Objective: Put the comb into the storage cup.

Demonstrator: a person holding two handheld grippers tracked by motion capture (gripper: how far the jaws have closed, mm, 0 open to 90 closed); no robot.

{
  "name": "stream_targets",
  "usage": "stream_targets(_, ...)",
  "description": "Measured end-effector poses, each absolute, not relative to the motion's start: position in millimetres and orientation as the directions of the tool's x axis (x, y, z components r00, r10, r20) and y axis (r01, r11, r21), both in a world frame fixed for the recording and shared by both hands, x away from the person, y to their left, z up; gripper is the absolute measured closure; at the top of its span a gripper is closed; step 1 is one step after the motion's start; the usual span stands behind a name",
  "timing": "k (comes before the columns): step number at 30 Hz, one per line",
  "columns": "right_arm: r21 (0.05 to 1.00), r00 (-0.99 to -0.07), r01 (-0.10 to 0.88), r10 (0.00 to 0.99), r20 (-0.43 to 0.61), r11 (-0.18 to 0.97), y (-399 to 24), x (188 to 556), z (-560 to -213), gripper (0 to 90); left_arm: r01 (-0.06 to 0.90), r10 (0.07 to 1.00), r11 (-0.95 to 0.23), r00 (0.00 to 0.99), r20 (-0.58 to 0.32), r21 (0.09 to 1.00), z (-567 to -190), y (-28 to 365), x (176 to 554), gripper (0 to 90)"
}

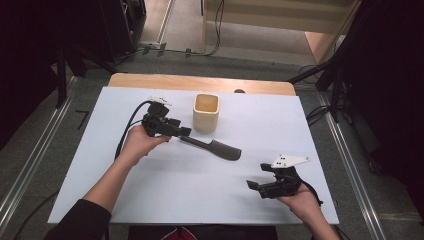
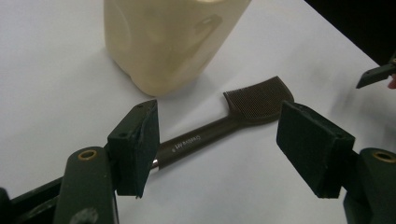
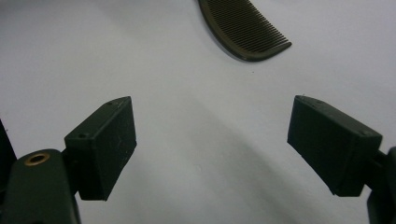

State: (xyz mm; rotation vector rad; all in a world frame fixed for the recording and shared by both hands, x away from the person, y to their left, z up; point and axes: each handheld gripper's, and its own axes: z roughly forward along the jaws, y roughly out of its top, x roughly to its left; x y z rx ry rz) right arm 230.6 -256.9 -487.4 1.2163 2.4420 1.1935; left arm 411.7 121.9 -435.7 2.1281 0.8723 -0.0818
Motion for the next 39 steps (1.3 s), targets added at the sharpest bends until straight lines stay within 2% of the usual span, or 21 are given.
stream_targets(11,0.720,-0.656,0.600,0.730,0.193,0.349,-257,231,-487,13.8,0.612,0.570,-0.424,0.753,-0.328,0.668,-445,113,424,32.2)
stream_targets(14,0.718,-0.657,0.601,0.729,0.193,0.351,-257,231,-488,13.8,0.619,0.589,-0.416,0.742,-0.321,0.667,-448,113,426,35.8)
stream_targets(16,0.717,-0.656,0.603,0.729,0.196,0.350,-257,231,-488,13.8,0.619,0.591,-0.414,0.740,-0.320,0.667,-450,113,427,46.0)
stream_targets(18,0.716,-0.654,0.606,0.730,0.200,0.346,-257,231,-488,13.8,0.602,0.586,-0.428,0.753,-0.300,0.674,-452,112,427,61.3)
stream_targets(21,0.719,-0.655,0.603,0.729,0.199,0.346,-258,231,-488,13.8,0.613,0.584,-0.435,0.750,-0.312,0.660,-457,112,430,89.2)
stream_targets(39,0.719,-0.655,0.603,0.728,0.200,0.345,-259,230,-488,13.8,0.638,0.611,-0.464,0.733,-0.300,0.615,-483,106,435,90.0)
